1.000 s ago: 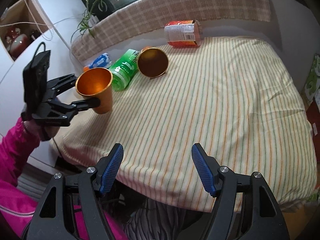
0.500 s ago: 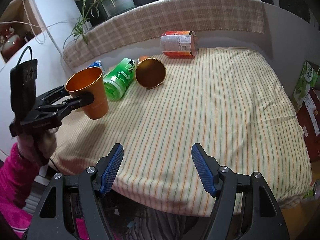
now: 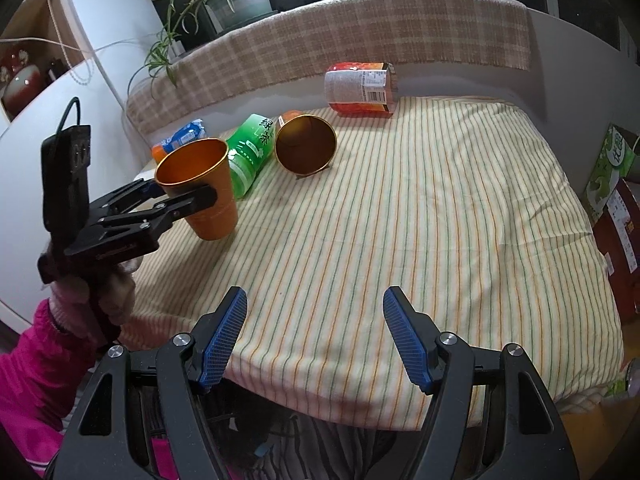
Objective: Flip cup upright
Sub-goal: 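Open the right gripper and lower the upright cup toward the table with the left gripper, then set the cup down upright and open the left gripper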
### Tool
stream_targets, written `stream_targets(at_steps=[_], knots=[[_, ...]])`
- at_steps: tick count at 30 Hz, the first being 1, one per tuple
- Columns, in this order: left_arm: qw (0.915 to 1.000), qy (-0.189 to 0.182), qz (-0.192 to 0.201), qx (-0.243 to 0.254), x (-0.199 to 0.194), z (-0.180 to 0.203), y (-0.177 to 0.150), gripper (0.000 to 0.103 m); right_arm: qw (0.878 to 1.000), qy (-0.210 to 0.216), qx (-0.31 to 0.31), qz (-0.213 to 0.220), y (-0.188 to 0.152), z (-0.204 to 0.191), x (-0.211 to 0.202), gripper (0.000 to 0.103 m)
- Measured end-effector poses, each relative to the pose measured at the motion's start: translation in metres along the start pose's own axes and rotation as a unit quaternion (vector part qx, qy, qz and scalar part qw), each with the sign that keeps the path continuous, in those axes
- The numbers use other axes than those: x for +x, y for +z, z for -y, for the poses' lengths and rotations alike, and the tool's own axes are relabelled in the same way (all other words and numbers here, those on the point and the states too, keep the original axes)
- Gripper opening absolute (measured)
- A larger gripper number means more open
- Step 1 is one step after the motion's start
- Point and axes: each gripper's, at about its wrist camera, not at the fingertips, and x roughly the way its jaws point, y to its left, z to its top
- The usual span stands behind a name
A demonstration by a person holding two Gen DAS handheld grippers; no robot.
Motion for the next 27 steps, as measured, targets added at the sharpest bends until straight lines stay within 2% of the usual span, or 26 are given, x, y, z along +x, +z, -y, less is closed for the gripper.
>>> stream_targets(at_steps=[17, 27], knots=[[0.9997, 0.017, -0.017, -0.007, -0.002, -0.015, -0.014, 0.069, 1.0, 0.0, -0.008, -0.002, 0.001, -0.007, 0.001, 0.07], [0.9996, 0.013, -0.02, -0.014, -0.008, -0.021, -0.02, 0.069, 1.0, 0.003, -0.02, -0.002, 0.004, -0.02, 0.006, 0.07]])
